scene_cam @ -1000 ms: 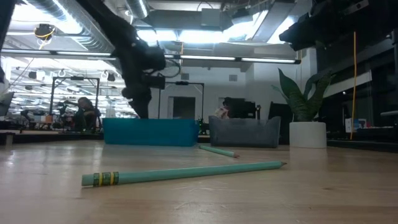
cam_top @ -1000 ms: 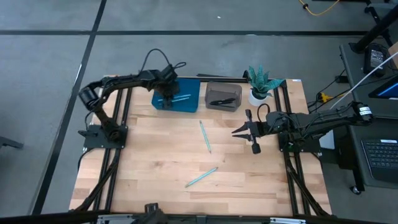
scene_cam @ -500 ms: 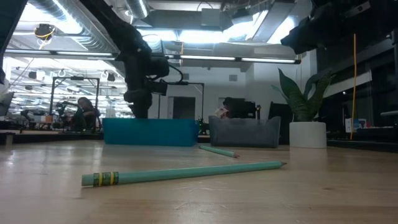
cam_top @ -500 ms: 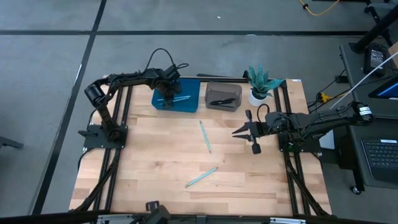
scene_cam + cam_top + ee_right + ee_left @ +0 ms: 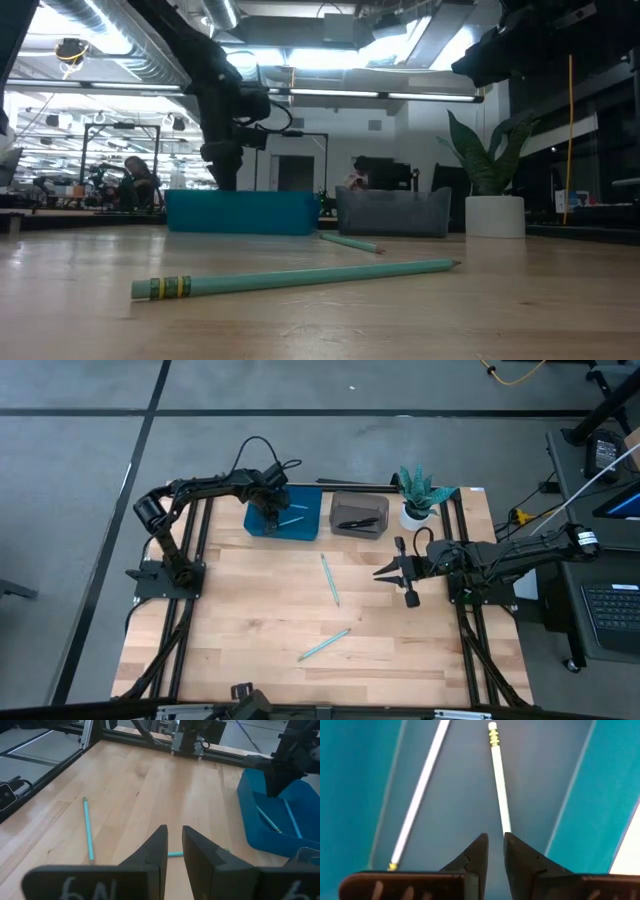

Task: Sort pens & pencils
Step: Put the light green pencil into the blue bin

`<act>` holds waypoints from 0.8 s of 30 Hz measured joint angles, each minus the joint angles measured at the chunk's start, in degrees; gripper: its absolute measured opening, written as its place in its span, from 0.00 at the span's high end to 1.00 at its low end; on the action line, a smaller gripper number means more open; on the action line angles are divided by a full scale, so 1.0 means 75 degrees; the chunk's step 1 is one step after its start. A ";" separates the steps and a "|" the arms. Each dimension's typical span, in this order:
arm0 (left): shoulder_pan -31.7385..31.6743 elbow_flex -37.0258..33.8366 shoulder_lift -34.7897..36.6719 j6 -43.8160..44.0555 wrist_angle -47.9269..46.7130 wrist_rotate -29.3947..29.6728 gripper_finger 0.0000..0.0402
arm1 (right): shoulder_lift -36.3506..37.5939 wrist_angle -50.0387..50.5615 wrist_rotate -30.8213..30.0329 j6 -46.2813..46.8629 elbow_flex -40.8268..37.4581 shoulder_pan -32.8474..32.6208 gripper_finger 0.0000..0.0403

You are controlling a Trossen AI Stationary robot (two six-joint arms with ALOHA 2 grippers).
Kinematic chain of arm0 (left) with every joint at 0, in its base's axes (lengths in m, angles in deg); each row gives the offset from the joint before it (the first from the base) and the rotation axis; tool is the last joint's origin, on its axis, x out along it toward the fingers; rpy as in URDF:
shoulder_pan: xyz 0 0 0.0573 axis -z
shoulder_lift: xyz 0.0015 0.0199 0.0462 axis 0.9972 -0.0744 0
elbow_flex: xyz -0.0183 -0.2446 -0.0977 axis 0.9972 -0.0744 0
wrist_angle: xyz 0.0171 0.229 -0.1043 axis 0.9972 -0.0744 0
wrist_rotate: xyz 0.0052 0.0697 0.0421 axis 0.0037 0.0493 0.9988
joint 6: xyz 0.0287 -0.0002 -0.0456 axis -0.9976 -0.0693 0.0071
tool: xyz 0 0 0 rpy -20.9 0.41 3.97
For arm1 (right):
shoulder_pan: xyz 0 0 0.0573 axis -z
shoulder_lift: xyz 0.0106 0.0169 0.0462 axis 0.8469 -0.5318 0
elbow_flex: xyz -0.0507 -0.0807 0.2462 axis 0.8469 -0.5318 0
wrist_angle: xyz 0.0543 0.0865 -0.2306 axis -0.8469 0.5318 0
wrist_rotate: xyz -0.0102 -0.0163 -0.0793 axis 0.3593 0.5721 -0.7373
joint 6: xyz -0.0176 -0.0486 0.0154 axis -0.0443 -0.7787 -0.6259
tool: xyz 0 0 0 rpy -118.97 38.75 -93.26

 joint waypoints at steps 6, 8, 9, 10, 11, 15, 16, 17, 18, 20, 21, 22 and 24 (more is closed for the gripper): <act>-0.0005 -0.0009 0.0626 -0.0016 0.0038 -0.0618 0.89 | 0.0000 0.0003 -0.0003 0.0000 0.0000 0.0000 0.85; -0.0005 -0.0012 0.0957 -0.0035 0.0092 -0.1438 0.89 | 0.0000 0.0003 -0.0003 0.0015 0.0000 0.0000 0.85; -0.0005 -0.0046 0.1122 -0.0038 0.0289 -0.1922 0.89 | 0.0000 0.0005 -0.0003 0.0032 0.0000 0.0000 0.85; -0.0005 -0.0112 0.1311 -0.0040 0.0551 -0.2422 0.90 | 0.0000 0.0010 -0.0003 0.0053 0.0000 0.0000 0.85; -0.0005 -0.0219 0.1516 -0.0040 0.0778 -0.2894 0.90 | 0.0000 0.0013 -0.0003 0.0083 0.0000 0.0000 0.85; 0.0094 -0.0741 0.2295 0.0022 0.1668 -0.3884 0.89 | 0.0000 0.0012 -0.0003 0.0169 0.0000 0.0000 0.85; 0.0155 -0.0928 0.2492 0.0094 0.1860 -0.3882 0.88 | 0.0000 0.0012 -0.0003 0.0166 0.0000 0.0000 0.85; 0.0210 -0.1145 0.2697 0.0184 0.2073 -0.3871 0.88 | 0.0000 0.0030 -0.0003 0.0161 0.0000 0.0000 0.85; 0.0273 -0.1375 0.2902 0.0237 0.2278 -0.3876 0.87 | 0.0000 0.0051 -0.0002 0.0113 0.0000 0.0000 0.85; 0.0426 -0.1903 0.3344 0.0403 0.2781 -0.3877 0.87 | 0.0000 0.0050 0.0000 -0.0007 0.0000 0.0000 0.85; 0.0514 -0.2184 0.3537 0.0483 0.3110 -0.3885 0.87 | 0.0000 0.0042 0.0000 -0.0042 0.0000 0.0000 0.85; 0.0610 -0.2485 0.3745 0.0622 0.3491 -0.3873 0.87 | 0.0000 0.0027 0.0000 -0.0071 0.0000 0.0000 0.85; 0.0790 -0.3070 0.4105 0.0966 0.4149 -0.3869 0.88 | 0.0000 -0.0060 0.0003 -0.0117 0.0000 0.0000 0.85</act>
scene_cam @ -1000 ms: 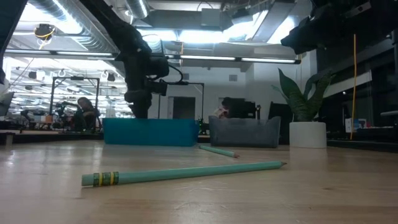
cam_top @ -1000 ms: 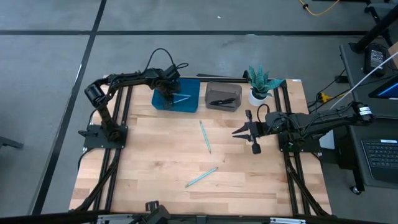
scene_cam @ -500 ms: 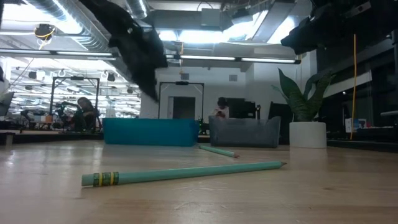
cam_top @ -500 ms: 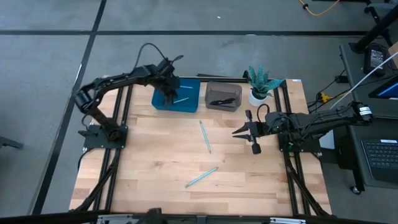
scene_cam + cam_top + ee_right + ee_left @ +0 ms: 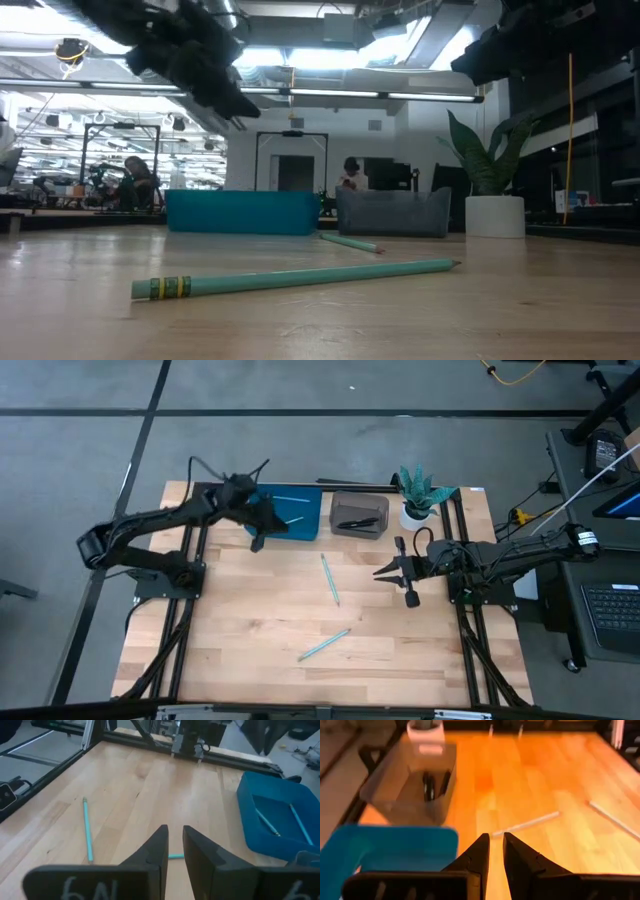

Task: Sort pens & pencils
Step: Put the light green pencil into the blue bin

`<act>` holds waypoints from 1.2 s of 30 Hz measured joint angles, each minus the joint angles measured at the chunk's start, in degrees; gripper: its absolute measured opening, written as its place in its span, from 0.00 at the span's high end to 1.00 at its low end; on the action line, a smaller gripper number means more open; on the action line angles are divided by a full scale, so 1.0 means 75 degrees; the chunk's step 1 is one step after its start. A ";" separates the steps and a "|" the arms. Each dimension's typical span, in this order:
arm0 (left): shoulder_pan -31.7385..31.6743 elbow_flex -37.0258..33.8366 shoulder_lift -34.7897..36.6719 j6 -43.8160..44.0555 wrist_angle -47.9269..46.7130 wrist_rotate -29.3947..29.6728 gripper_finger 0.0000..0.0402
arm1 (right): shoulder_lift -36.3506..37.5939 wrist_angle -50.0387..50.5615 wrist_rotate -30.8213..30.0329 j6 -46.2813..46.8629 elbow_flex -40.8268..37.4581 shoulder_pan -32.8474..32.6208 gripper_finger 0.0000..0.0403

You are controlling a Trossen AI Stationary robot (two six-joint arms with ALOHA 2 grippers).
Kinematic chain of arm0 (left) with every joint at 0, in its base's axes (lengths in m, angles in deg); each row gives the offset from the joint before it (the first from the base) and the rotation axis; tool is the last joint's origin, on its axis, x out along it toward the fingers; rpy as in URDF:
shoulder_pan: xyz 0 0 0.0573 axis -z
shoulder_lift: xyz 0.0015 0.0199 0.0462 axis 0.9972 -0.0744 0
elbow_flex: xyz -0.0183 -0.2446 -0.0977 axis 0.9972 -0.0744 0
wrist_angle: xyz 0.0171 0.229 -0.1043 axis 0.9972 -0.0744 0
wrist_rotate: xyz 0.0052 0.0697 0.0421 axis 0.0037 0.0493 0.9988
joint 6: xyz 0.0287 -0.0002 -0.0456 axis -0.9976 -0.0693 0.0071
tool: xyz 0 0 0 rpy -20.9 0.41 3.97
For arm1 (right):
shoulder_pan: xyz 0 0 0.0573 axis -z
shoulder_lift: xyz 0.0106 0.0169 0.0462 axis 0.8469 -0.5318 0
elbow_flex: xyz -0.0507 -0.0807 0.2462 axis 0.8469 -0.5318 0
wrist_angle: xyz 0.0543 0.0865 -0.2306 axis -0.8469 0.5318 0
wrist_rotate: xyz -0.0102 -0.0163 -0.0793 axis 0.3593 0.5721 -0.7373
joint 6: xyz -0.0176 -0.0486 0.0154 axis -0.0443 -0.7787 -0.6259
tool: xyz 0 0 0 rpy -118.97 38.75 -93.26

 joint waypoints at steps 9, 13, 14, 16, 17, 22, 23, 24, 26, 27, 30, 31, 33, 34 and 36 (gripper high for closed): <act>0.0996 -0.1642 0.1206 0.0526 0.1935 0.0059 0.92 | -0.0661 -0.1084 -0.0003 0.0123 0.0006 0.0040 0.85; 0.1351 -0.1885 0.1452 0.0583 0.2312 0.0338 0.93 | -0.1503 -0.1899 -0.0052 0.0237 0.0006 0.0094 0.85; 0.1413 -0.1964 0.1509 0.0587 0.2356 0.0388 0.93 | -0.1740 -0.2087 -0.0053 0.0324 0.0001 0.0097 0.85; 0.1516 -0.2159 0.1560 0.0591 0.2648 0.0420 0.93 | -0.2216 -0.2622 -0.0112 0.0485 0.0003 0.0102 0.85; 0.1552 -0.2294 0.1595 0.0591 0.2818 0.0421 0.94 | -0.2436 -0.2844 -0.0184 0.0539 0.0003 0.0102 0.85; 0.1716 -0.3082 0.1579 0.0844 0.4155 0.0434 0.95 | -0.3296 -0.3289 -0.0490 0.0743 0.0306 0.0102 0.85; 0.1715 -0.3231 0.1582 0.0960 0.4480 0.0442 0.95 | -0.3400 -0.3289 -0.0487 0.0721 0.0396 0.0102 0.85; 0.1709 -0.3357 0.1582 0.1047 0.4752 0.0462 0.96 | -0.3513 -0.3293 -0.0487 0.0715 0.0510 0.0102 0.85; 0.1708 -0.3563 0.1582 0.1107 0.4923 0.0462 0.96 | -0.3688 -0.3314 -0.0484 0.0725 0.0707 0.0101 0.85; 0.1708 -0.3649 0.1582 0.1105 0.4945 0.0461 0.96 | -0.3755 -0.3319 -0.0484 0.0739 0.0796 0.0099 0.85; 0.1737 -0.3871 0.1582 0.1077 0.4964 0.0462 0.97 | -0.3958 -0.3329 -0.0484 0.0656 0.0970 0.0102 0.85; 0.1754 -0.3943 0.1582 0.1082 0.4958 0.0462 0.98 | -0.4004 -0.3321 -0.0484 0.0606 0.0993 0.0102 0.85; 0.1815 -0.4049 0.1579 0.1174 0.4952 0.0462 0.98 | -0.4078 -0.3317 -0.0484 0.0547 0.1058 0.0102 0.85; 0.1854 -0.4071 0.1579 0.1228 0.4949 0.0459 0.98 | -0.4082 -0.3312 -0.0498 0.0601 0.1059 0.0112 0.85; 0.1953 -0.4084 0.1579 0.1257 0.4955 0.0459 0.98 | -0.4083 -0.3290 -0.0757 0.1192 0.1061 0.0165 0.85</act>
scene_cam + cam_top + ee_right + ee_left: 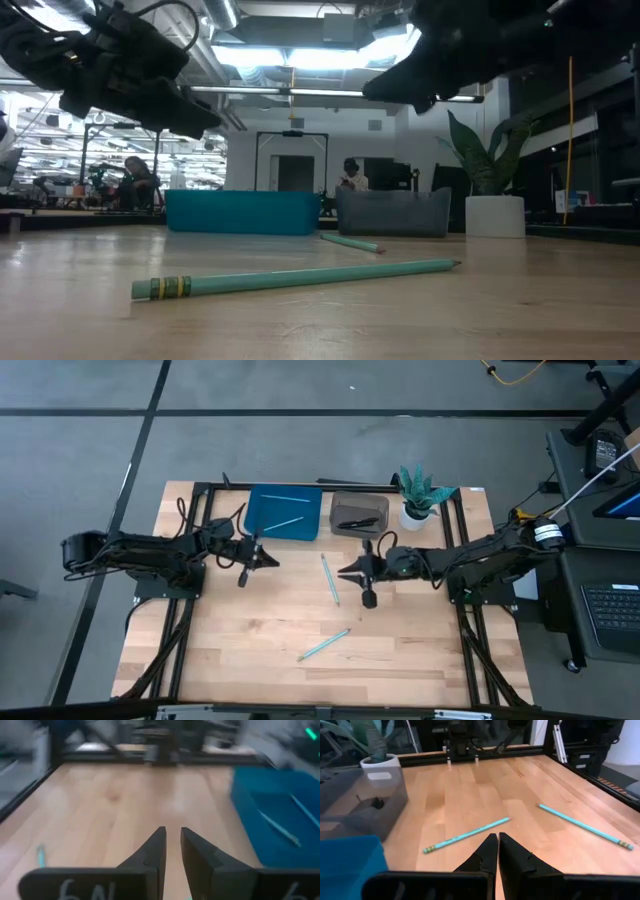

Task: Sort pens & pencils
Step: Put the light green pencil into the blue bin

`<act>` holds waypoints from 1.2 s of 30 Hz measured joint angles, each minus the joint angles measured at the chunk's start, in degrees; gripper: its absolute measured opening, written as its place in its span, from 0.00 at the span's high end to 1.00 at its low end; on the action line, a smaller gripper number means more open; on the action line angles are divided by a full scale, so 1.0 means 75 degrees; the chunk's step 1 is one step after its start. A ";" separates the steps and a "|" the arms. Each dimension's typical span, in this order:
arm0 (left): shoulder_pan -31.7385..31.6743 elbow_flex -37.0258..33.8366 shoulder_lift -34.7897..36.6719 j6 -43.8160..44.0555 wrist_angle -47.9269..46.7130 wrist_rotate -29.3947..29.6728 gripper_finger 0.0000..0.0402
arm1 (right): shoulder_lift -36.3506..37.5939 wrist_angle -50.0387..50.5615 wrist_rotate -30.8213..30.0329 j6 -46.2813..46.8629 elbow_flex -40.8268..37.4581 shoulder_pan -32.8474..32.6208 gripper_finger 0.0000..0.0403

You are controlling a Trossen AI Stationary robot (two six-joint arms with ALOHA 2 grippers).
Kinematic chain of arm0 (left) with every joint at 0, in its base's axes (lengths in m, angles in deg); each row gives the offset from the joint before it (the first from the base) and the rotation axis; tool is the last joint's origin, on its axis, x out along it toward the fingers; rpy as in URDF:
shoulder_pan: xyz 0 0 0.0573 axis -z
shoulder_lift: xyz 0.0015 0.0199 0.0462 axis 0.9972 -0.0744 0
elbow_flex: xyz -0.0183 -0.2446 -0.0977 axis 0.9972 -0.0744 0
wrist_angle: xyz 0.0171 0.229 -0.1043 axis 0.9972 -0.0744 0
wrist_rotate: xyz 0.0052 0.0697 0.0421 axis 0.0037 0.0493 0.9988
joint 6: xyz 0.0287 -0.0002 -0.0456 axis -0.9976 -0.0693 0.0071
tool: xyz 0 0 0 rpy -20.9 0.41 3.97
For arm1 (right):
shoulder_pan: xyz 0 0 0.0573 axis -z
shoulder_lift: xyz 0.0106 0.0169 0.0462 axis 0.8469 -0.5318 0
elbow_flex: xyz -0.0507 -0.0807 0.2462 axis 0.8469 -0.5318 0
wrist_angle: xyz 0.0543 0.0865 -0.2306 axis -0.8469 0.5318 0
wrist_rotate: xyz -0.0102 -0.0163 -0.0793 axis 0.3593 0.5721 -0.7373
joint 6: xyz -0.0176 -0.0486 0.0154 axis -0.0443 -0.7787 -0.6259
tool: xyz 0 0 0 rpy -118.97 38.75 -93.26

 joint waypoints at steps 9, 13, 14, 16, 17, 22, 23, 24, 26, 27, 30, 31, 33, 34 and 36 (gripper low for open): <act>0.0448 0.0000 0.0000 -0.0046 0.0023 0.0000 0.93 | -0.0006 0.0498 -0.0565 0.1152 0.0000 0.0287 0.80; 0.0609 0.0000 -0.0003 -0.0061 0.0023 0.0000 0.91 | -0.0003 0.0797 -0.0678 0.1680 0.0035 0.0284 0.75; 0.0614 0.0000 -0.0003 -0.0061 0.0023 0.0000 0.91 | -0.0005 0.1117 -0.0686 0.1830 0.0127 0.0281 0.74; 0.0612 0.0000 -0.0003 -0.0061 0.0023 0.0000 0.90 | -0.0045 0.1907 -0.0695 0.2000 0.0465 0.0284 0.72; 0.0612 0.0000 -0.0003 -0.0060 0.0023 0.0000 0.89 | -0.0119 0.2258 -0.0713 0.2104 0.0683 0.0283 0.72; 0.0612 0.0000 -0.0003 -0.0055 0.0009 0.0000 0.89 | -0.0694 0.3595 -0.0711 0.2380 0.1862 0.0278 0.71; 0.0612 0.0000 -0.0003 -0.0055 0.0003 0.0000 0.90 | -0.0840 0.3954 -0.0710 0.2523 0.2116 0.0276 0.71; 0.0612 0.0000 -0.0003 -0.0053 -0.0018 0.0000 0.90 | -0.1023 0.4268 -0.0709 0.2607 0.2358 0.0275 0.71; 0.0623 -0.0001 -0.0005 -0.0026 -0.0032 -0.0008 0.91 | -0.1384 0.4698 -0.0713 0.2831 0.2793 0.0278 0.71; 0.0624 -0.0002 -0.0005 -0.0026 -0.0032 -0.0009 0.92 | -0.1526 0.4936 -0.0715 0.2934 0.2972 0.0278 0.71; 0.0624 -0.0002 -0.0006 -0.0017 -0.0032 -0.0020 0.94 | -0.1930 0.5334 -0.0714 0.3304 0.3522 0.0278 0.71; 0.0624 -0.0003 -0.0005 -0.0017 -0.0037 -0.0020 0.94 | -0.2027 0.5543 -0.0714 0.3488 0.3662 0.0278 0.71; 0.0624 -0.0003 -0.0006 -0.0014 -0.0097 -0.0028 0.95 | -0.2261 0.5902 -0.0713 0.3881 0.3926 0.0278 0.71; 0.0624 -0.0003 -0.0006 -0.0014 -0.0120 -0.0029 0.96 | -0.2347 0.6128 -0.0710 0.4078 0.4024 0.0278 0.71; 0.0624 -0.0003 -0.0006 -0.0044 -0.0245 -0.0029 0.97 | -0.2549 0.6473 -0.0714 0.4405 0.4209 0.0278 0.71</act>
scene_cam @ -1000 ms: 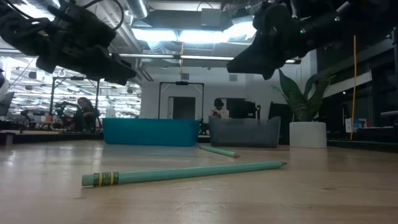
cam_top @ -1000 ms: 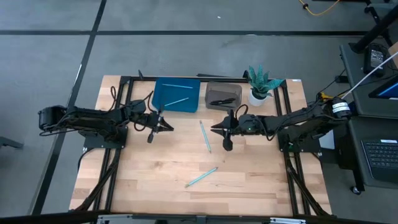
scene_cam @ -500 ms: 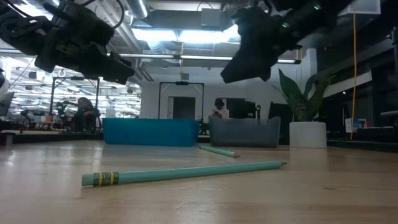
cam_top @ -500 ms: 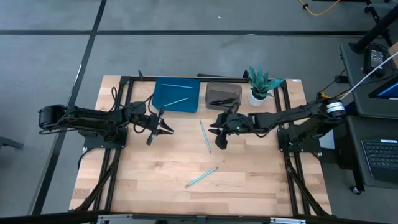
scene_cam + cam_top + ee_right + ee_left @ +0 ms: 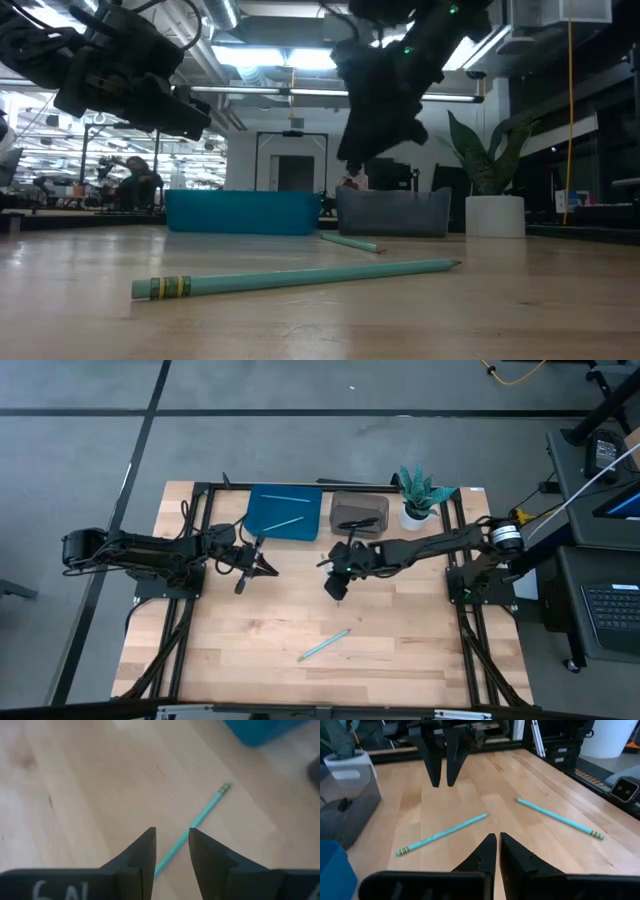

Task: Sort pens & pencils
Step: Put the light green pencil into the blue bin

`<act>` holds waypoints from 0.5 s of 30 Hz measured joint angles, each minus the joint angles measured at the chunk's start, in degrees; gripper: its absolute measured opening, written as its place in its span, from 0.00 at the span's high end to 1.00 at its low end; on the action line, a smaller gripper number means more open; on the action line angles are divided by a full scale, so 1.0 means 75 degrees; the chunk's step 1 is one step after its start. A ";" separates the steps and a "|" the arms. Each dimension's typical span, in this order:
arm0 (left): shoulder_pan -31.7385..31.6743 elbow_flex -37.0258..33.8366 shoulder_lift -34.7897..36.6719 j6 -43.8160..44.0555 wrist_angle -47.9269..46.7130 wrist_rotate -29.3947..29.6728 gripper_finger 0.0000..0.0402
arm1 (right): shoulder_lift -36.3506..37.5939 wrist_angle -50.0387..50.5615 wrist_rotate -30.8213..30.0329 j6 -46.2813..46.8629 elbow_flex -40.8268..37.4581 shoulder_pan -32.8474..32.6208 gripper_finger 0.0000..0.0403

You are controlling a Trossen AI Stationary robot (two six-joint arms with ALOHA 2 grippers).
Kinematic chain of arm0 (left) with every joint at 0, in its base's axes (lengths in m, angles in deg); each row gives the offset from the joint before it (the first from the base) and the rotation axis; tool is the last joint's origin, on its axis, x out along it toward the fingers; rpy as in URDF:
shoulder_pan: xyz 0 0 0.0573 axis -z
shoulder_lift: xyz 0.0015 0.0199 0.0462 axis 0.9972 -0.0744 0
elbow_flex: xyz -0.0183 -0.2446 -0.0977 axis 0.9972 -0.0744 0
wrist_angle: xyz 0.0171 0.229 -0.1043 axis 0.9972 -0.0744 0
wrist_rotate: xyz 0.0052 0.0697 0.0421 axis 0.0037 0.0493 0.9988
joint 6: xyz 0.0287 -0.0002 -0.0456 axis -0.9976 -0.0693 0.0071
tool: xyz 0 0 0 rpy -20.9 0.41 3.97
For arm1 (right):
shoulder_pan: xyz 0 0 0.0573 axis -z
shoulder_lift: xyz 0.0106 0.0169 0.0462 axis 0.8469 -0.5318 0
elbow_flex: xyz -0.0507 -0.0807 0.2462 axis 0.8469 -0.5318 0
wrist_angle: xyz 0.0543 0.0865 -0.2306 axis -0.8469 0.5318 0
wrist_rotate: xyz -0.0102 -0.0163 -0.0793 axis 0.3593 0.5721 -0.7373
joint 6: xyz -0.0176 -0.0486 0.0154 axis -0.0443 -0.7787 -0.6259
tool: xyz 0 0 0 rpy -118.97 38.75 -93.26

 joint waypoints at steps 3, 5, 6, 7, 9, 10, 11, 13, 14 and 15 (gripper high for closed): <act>0.0000 -0.0003 0.0000 -0.0017 0.0006 0.0000 0.98 | -0.0274 0.0162 0.0004 0.0404 0.0092 0.0000 0.71; 0.0000 -0.0003 0.0000 -0.0017 0.0007 0.0003 0.99 | -0.0461 0.0155 0.0009 0.0617 0.0121 0.0000 0.71; 0.0000 -0.0003 0.0000 -0.0020 0.0028 0.0001 1.00 | -0.0515 0.0160 0.0013 0.0720 0.0121 0.0000 0.71; 0.0000 -0.0003 0.0000 -0.0020 0.0026 0.0003 1.00 | -0.0550 0.0175 0.0028 0.0760 0.0121 0.0000 0.71; 0.0000 -0.0003 0.0000 -0.0020 0.0026 0.0003 1.00 | -0.0651 0.0153 0.0103 0.0939 0.0139 0.0000 0.71; 0.0000 -0.0003 0.0000 -0.0020 0.0022 0.0003 0.99 | -0.0674 0.0232 0.0164 0.0988 0.0133 0.0000 0.71; 0.0000 -0.0003 0.0000 -0.0020 0.0020 0.0003 0.99 | -0.0693 0.0284 0.0188 0.1059 0.0127 0.0000 0.71; 0.0000 -0.0003 0.0000 -0.0020 0.0018 0.0003 0.98 | -0.0723 0.0220 0.0225 0.1171 0.0133 -0.0008 0.71; 0.0000 -0.0003 0.0000 -0.0020 0.0009 0.0003 0.97 | -0.0724 0.0277 0.0258 0.1224 0.0133 -0.0013 0.71; 0.0000 -0.0003 0.0000 -0.0023 0.0002 0.0003 0.96 | -0.0732 0.0284 0.0306 0.1285 0.0133 -0.0021 0.71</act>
